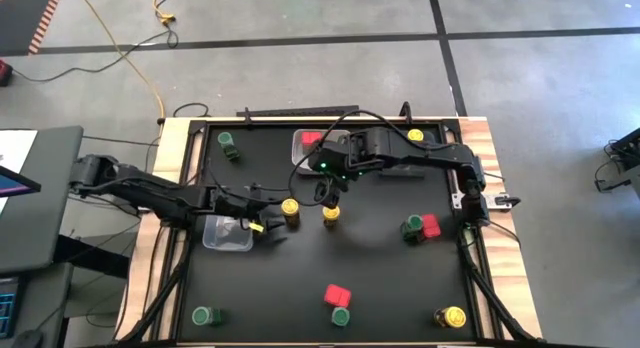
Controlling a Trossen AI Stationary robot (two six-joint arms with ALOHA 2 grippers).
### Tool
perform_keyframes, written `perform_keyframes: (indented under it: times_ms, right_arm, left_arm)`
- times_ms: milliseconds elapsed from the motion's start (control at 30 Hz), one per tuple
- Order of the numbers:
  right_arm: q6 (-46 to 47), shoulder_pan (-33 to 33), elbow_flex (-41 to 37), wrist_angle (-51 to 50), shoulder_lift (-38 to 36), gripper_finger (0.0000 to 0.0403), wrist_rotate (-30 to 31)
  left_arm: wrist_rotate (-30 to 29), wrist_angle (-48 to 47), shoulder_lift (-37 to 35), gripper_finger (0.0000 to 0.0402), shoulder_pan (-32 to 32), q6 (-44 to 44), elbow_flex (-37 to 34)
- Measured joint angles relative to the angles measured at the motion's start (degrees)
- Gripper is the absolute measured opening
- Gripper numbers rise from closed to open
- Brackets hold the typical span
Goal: Sort spices by type
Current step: Put the bottom left yellow seasoning bottle into the black bin
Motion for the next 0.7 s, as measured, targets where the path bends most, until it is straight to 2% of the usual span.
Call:
perform_keyframes:
  times_ms: [300,500,600,700]
  right_arm:
    - [-0.4,1.7,0.0,0.5,0.4,0.0356,0.0]
    - [-1.3,2.3,0.0,4.4,1.8,0.0355,-0.1]
    - [-2.0,2.3,-0.3,7.4,3.7,0.0339,-0.1]
    - [-3.3,2.7,-0.5,7.1,5.8,0.0300,-0.2]
  left_arm:
    - [0.6,7.2,7.4,0.0330,1.2,0.6,0.0]
    - [0.4,10.7,10.8,0.0330,1.2,1.8,-0.1]
    - [0.4,11.8,12.0,0.0330,1.2,2.5,-0.1]
    - [0.3,12.4,11.9,0.0330,1.3,2.3,0.0]
